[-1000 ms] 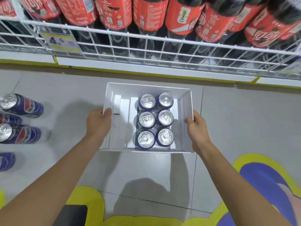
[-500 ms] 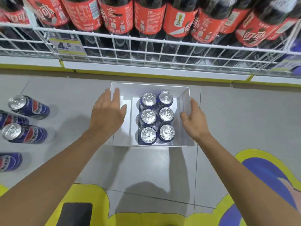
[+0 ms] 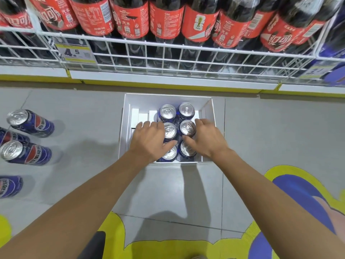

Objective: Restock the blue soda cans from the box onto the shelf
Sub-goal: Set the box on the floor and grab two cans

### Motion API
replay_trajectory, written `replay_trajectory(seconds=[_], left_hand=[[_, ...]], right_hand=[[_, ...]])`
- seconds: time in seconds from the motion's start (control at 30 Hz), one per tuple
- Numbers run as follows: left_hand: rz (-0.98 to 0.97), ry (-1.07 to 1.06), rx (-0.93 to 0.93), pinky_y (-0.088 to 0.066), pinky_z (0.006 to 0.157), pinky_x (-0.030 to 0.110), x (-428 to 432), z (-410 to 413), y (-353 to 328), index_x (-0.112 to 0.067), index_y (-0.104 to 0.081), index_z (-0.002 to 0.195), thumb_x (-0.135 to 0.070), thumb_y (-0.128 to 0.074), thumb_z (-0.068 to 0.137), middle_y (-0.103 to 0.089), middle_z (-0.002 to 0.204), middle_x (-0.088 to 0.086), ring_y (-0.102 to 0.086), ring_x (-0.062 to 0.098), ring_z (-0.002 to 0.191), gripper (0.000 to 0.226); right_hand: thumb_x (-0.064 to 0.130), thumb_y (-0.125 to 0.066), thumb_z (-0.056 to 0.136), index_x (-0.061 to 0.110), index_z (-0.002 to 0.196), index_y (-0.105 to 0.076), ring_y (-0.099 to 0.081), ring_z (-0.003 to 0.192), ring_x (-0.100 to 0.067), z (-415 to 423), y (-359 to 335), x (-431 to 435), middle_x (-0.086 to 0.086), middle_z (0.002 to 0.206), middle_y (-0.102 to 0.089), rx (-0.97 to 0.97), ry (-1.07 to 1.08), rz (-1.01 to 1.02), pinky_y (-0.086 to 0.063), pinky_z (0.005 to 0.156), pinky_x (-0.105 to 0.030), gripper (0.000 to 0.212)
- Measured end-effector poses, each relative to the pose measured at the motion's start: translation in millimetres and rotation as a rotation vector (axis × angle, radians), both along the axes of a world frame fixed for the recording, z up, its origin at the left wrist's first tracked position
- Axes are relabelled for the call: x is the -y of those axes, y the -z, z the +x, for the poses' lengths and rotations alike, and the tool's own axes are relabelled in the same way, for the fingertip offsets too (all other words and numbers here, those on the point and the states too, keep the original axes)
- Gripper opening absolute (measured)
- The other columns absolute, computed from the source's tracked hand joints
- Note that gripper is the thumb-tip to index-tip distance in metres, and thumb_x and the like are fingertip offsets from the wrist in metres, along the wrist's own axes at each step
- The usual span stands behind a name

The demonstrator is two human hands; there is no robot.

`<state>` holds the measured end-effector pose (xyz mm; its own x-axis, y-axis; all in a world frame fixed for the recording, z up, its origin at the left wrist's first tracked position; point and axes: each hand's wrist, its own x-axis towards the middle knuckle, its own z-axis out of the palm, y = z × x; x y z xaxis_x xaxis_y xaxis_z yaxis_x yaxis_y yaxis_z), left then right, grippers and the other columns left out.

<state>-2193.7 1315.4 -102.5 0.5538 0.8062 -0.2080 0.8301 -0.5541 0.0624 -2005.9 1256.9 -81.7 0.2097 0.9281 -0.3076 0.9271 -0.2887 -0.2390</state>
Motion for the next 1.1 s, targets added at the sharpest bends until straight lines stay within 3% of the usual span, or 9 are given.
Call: replay_trajectory(seconds=[0.17, 0.33, 0.47, 0.6, 0.73, 0.87, 0.93, 1.03, 1.1], left_hand=[[-0.084, -0.125, 0.083, -0.048, 0.084, 0.041, -9.3, 19.2, 3.2, -0.007, -0.059, 0.111, -0.064, -0.059, 0.086, -0.072, 0.108, 0.014, -0.067, 0.036, 0.105, 0.062], [-0.259, -0.274, 0.116, -0.040, 0.070, 0.035, -16.8, 29.5, 1.4, -0.012, -0.053, 0.099, -0.059, -0.072, 0.076, -0.067, 0.109, 0.014, -0.065, 0.038, 0.103, 0.056], [-0.317, -0.358, 0.216, -0.038, 0.073, 0.034, -16.5, 32.7, 7.8, -0.015, -0.043, 0.091, -0.054, -0.078, 0.068, -0.064, 0.107, 0.015, -0.063, 0.038, 0.103, 0.058], [-0.291, -0.385, 0.367, -0.047, 0.079, 0.035, -12.8, 25.7, 5.8, -0.009, -0.054, 0.102, -0.047, -0.080, 0.063, -0.069, 0.100, 0.012, -0.065, 0.037, 0.098, 0.060], [-0.234, -0.381, 0.613, -0.054, 0.081, 0.042, -12.6, 11.1, -23.7, -0.014, -0.056, 0.106, -0.046, -0.079, 0.058, -0.072, 0.084, 0.003, -0.067, 0.035, 0.087, 0.062], [-0.338, -0.416, 0.901, -0.059, 0.083, 0.040, -16.3, 1.3, -92.9, -0.017, -0.062, 0.109, -0.043, -0.085, 0.057, -0.071, 0.092, -0.004, -0.069, 0.020, 0.089, 0.063], [-0.419, -0.470, 1.036, -0.060, 0.086, 0.035, -16.7, 0.8, -144.5, -0.019, -0.063, 0.113, -0.044, -0.086, 0.058, -0.071, 0.101, -0.004, -0.068, 0.015, 0.096, 0.065], [-0.511, -0.519, 1.218, -0.056, 0.087, 0.024, -15.8, 9.3, -240.2, -0.025, -0.067, 0.103, -0.032, -0.086, 0.067, -0.074, 0.099, -0.007, -0.069, 0.005, 0.091, 0.042], [-0.571, -0.511, 1.314, -0.058, 0.092, 0.032, -14.5, 16.1, -312.6, -0.024, -0.072, 0.100, -0.022, -0.084, 0.076, -0.078, 0.097, -0.005, -0.072, 0.008, 0.092, 0.027]], right_hand=[[0.051, -0.074, 0.083, 0.005, 0.103, -0.058, -0.065, 0.101, -0.038, -6.8, 18.8, -14.2, -0.018, 0.107, -0.068, -0.098, 0.153, -0.025, -0.051, 0.080, -0.040, 0.052], [0.044, -0.081, 0.073, 0.009, 0.098, -0.053, -0.066, 0.093, -0.037, -7.6, 26.0, -23.0, -0.013, 0.102, -0.068, -0.135, 0.260, -0.020, -0.045, 0.068, -0.033, 0.052], [0.041, -0.080, 0.071, 0.008, 0.099, -0.056, -0.065, 0.089, -0.035, -6.6, 30.5, -19.3, -0.008, 0.095, -0.066, -0.178, 0.283, 0.041, -0.044, 0.066, -0.032, 0.050], [0.046, -0.079, 0.063, 0.013, 0.098, -0.061, -0.066, 0.086, -0.030, -5.0, 23.5, -13.0, -0.005, 0.094, -0.069, -0.254, 0.271, 0.121, -0.053, 0.069, -0.037, 0.051], [0.048, -0.080, 0.062, 0.024, 0.100, -0.066, -0.065, 0.083, -0.017, 0.7, -13.7, -8.3, 0.005, 0.092, -0.070, -0.339, 0.258, 0.224, -0.052, 0.071, -0.030, 0.047], [0.037, -0.088, 0.068, 0.028, 0.117, -0.065, -0.068, 0.090, 0.003, 5.7, -84.6, 1.2, 0.016, 0.098, -0.073, -0.579, 0.360, 0.335, -0.050, 0.080, -0.010, 0.054], [0.033, -0.089, 0.072, 0.026, 0.120, -0.067, -0.069, 0.093, 0.003, 6.2, -130.2, 7.1, 0.016, 0.101, -0.075, -0.678, 0.392, 0.393, -0.052, 0.084, -0.013, 0.053], [0.025, -0.088, 0.078, 0.027, 0.114, -0.071, -0.072, 0.089, 0.000, 6.3, -215.0, 14.9, 0.014, 0.098, -0.078, -0.815, 0.427, 0.479, -0.057, 0.084, -0.019, 0.040], [0.018, -0.085, 0.083, 0.024, 0.112, -0.072, -0.072, 0.082, -0.004, 7.6, -281.6, 18.9, 0.009, 0.096, -0.079, -0.897, 0.443, 0.523, -0.058, 0.078, -0.021, 0.032]])
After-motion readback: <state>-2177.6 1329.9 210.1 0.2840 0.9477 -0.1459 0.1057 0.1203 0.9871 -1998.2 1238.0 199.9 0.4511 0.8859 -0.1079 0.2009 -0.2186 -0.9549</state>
